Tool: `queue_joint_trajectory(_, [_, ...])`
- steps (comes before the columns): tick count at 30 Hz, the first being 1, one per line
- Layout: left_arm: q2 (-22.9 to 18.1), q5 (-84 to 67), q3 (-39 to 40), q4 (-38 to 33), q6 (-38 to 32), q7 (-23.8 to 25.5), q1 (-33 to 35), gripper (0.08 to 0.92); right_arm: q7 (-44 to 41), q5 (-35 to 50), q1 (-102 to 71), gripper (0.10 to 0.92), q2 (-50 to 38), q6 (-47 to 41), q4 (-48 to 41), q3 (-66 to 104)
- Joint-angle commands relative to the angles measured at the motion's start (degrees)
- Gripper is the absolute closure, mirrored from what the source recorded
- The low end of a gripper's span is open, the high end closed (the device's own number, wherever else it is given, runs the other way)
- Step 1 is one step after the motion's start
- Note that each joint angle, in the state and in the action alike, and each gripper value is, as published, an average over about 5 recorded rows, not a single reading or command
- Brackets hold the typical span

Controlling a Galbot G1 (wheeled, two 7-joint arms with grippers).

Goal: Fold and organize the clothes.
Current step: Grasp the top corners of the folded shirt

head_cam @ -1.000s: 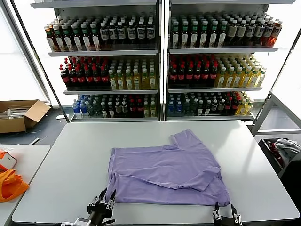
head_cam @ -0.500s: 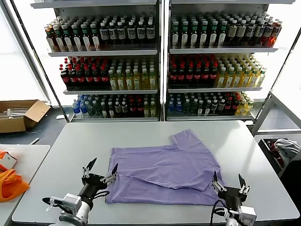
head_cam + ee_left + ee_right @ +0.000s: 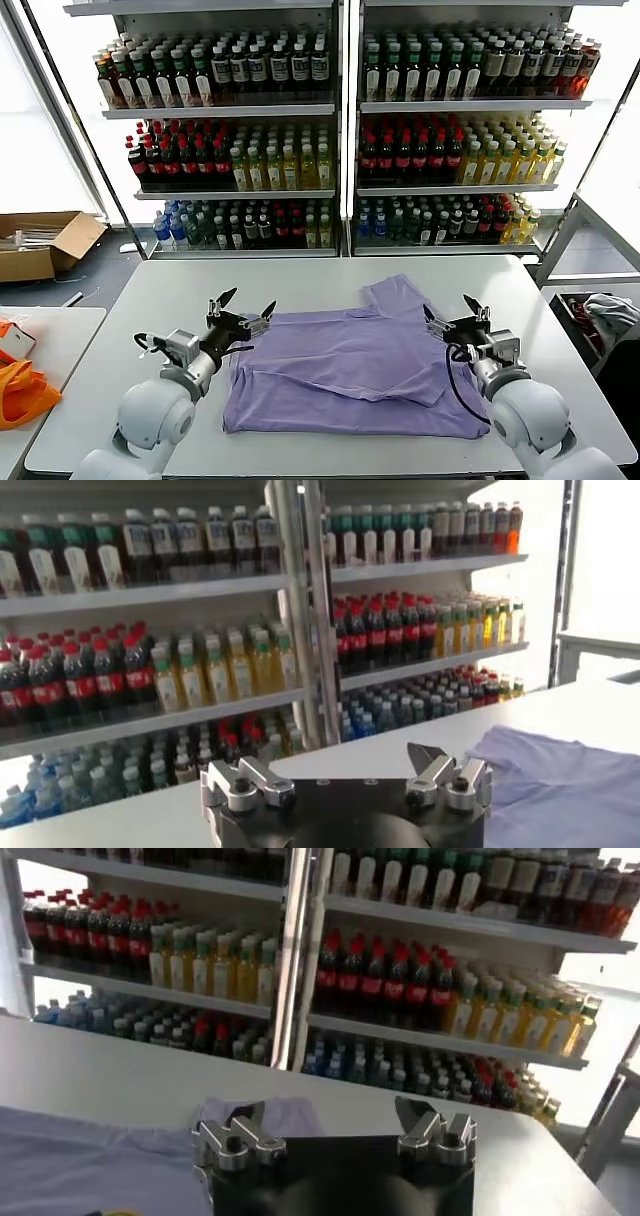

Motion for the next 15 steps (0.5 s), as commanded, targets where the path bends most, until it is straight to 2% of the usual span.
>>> queue_joint_trajectory(1, [-1.41, -3.43, 5.71, 18.77, 5.51, 0.31, -14.57, 0.177, -3.96, 3.73, 19.02, 0.203, 0.02, -2.66, -18.41, -9.50])
queue_joint_trajectory(15, [0.16, -3.15, 5.86, 20.09, 6.57, -1.47, -12.69, 0.177, -5.24, -1.45, 24.58, 0.203, 12.99, -1.98, -29.66, -9.16])
